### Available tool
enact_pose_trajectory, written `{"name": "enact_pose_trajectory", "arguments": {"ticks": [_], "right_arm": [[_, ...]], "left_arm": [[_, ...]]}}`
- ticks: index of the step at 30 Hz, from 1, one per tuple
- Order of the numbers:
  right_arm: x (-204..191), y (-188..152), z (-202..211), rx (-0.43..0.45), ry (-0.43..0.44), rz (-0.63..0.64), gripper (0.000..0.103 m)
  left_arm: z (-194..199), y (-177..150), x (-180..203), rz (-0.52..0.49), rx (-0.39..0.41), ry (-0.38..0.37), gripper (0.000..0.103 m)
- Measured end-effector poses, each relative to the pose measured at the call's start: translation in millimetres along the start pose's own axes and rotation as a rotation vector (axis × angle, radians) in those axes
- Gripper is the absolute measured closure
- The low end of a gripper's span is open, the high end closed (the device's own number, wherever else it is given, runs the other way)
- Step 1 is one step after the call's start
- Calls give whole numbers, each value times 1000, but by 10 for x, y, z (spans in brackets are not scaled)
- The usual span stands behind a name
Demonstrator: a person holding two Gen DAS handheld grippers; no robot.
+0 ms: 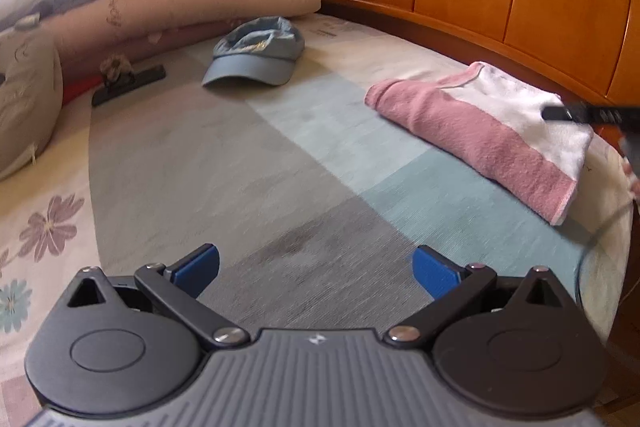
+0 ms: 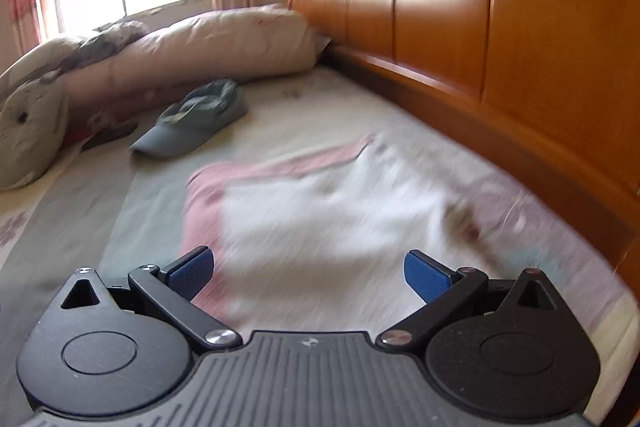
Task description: Fold clothes
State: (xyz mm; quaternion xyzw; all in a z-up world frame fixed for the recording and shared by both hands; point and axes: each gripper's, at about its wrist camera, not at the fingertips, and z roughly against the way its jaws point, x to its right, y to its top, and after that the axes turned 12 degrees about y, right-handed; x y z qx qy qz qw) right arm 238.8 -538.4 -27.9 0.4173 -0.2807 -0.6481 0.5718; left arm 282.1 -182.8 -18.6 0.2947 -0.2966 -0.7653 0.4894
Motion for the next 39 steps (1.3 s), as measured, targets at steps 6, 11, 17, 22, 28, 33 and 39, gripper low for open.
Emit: {"name": "enact_pose_trajectory", "arguments": {"ticks": [6, 11, 17, 22, 28, 33, 39], "right_arm": [[509, -21, -316, -55, -46, -103, 2], [151, -130, 58, -23, 31, -54, 0], [-188, -526, 93, -167, 182, 12, 0], [-25, -436, 284, -56, 174, -123, 0], [384, -266, 107, -14, -24, -217, 0], [369, -99, 166, 88, -9, -199, 0], [444, 109, -96, 135, 12, -163, 0]], "left_arm": [[30, -10, 33, 29, -9, -9, 1], [8, -60, -19, 43, -29, -24, 1], [-49, -85, 69, 47, -53, -35, 1], [-22, -55, 164, 22, -36, -35, 1], [60, -32, 174, 31, -32, -49, 1], [107, -35, 96, 31, -34, -8, 1], [171, 10, 103, 45, -27, 8, 1]]}}
